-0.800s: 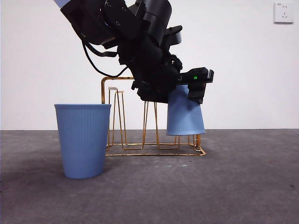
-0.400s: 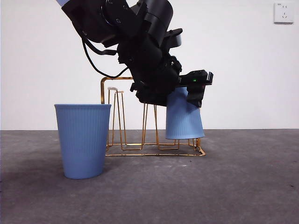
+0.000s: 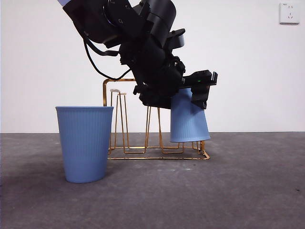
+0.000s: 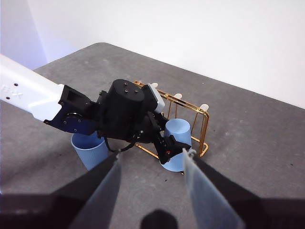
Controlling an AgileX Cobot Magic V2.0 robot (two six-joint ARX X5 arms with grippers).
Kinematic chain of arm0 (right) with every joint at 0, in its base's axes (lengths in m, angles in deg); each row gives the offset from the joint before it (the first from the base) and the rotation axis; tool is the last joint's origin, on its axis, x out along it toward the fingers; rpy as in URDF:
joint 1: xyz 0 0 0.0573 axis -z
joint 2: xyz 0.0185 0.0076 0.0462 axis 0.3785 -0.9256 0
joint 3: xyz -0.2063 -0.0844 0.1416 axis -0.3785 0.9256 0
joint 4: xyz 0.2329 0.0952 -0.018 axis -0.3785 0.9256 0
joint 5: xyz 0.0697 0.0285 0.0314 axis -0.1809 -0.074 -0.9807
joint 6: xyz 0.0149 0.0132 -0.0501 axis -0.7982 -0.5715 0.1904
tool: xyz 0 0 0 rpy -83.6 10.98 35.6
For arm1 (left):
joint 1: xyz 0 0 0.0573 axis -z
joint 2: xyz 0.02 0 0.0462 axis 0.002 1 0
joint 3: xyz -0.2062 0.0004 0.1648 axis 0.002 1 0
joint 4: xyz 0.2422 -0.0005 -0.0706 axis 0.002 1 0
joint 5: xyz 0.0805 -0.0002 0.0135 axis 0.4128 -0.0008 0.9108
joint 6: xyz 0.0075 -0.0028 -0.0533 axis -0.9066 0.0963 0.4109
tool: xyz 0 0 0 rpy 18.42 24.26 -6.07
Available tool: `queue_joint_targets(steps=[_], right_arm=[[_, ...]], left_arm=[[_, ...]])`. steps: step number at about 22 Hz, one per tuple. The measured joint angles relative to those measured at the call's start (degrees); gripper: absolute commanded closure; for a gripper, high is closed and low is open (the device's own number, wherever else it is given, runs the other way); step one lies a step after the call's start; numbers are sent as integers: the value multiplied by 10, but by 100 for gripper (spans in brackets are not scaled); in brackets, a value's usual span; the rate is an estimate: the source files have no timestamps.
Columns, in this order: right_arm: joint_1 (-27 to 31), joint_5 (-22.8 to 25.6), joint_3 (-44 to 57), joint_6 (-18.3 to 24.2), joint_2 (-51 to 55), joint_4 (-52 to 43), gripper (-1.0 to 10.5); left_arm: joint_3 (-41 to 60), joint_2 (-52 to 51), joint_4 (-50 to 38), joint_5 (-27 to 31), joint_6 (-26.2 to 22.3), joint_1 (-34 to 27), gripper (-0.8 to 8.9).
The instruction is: Pick up cup 1,put cup 1 in the cup rack,pick up cup 2,put cup 2 in the cup rack
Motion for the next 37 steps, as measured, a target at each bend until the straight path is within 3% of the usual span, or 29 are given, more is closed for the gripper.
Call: queue_joint_targets(steps=[5, 15, 37], right_arm=[[0, 0, 0, 2, 0, 0, 729], [0, 0, 0, 3, 0, 0, 729], [0, 0, 0, 16, -14, -1, 729]], left_arm=[[0, -2, 6, -24, 0, -1, 274], [-2, -6, 26, -38, 0, 1, 274], [-9, -51, 176, -63, 3, 9, 279]])
